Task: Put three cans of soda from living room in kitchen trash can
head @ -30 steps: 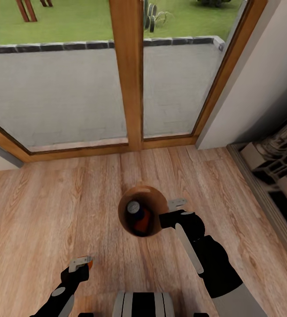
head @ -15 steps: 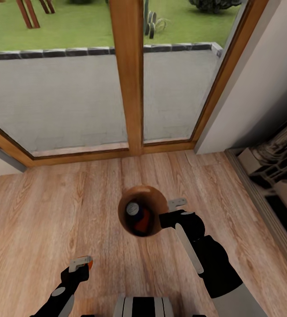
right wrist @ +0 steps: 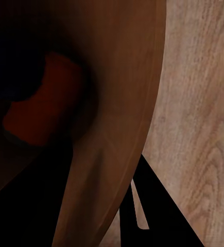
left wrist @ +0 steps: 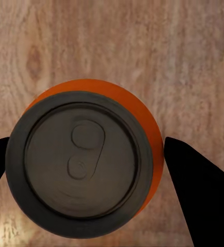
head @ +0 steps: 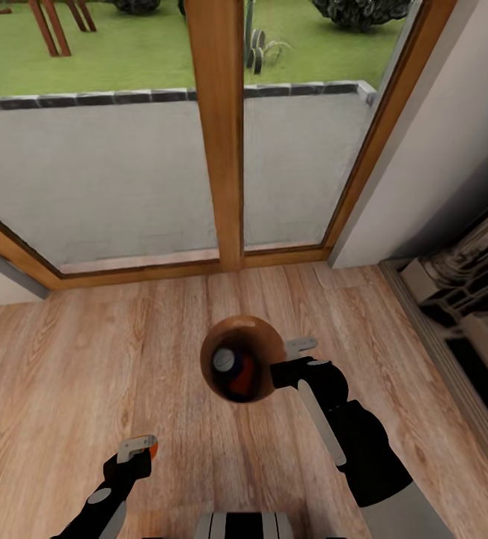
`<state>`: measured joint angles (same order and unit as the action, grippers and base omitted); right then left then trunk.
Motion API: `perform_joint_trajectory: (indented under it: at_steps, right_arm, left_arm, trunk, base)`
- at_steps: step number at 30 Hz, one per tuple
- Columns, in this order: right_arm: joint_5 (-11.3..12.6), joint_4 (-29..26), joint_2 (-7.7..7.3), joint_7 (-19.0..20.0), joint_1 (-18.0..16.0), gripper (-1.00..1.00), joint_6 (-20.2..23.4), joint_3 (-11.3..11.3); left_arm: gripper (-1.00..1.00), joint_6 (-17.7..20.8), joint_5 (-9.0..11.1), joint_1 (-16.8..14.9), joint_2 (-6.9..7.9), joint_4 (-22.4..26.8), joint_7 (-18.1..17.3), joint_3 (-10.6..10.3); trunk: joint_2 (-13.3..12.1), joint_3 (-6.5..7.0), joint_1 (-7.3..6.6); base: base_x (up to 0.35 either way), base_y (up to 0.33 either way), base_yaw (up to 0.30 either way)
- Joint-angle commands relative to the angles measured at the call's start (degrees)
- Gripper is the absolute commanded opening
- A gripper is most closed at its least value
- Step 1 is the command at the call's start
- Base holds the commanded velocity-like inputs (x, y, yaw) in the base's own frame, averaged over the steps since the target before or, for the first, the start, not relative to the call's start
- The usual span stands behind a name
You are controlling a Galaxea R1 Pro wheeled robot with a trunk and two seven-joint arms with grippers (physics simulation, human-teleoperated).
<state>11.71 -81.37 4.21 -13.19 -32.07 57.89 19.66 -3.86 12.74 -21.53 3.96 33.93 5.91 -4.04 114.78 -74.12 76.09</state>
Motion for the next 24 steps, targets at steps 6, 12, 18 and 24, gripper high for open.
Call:
perform_joint_trajectory:
  at_steps: [6,12,18,24]
  right_arm:
    - [0.94,-0.02,0.01,0.01,-0.01,-1.0,-0.22,0.03]
    - [0.87,-0.02,0.01,0.01,-0.01,-1.0,-0.23,0.03]
    - [0.9,0.0,0.01,0.01,-0.01,-1.0,-0.23,0.03]
    - [0.93,0.04,0.01,0.01,-0.01,-1.0,-0.23,0.03]
  left_arm:
    - [-1.0,0.0,0.0,0.01,0.0,-0.01,-0.02,0.0]
    - [-1.0,0.0,0.0,0.0,0.0,-0.01,-0.02,0.0]
    - [-1.0,0.0,0.0,-0.01,0.03,-0.01,-0.02,0.0]
    - [-1.0,0.0,0.0,-0.01,0.01,-0.01,-0.02,0.0]
  trunk:
    - [-2.42,1.51,-1.33]
    - [-4.83,3.13,-2.65]
    - [-7.24,4.77,-3.96]
    - [-9.64,6.4,-5.28]
  base:
    - [0.0,0.0,0.0]
    - [0.0,0.0,0.0]
    - [0.0,0.0,0.0]
    - [0.0,0.0,0.0]
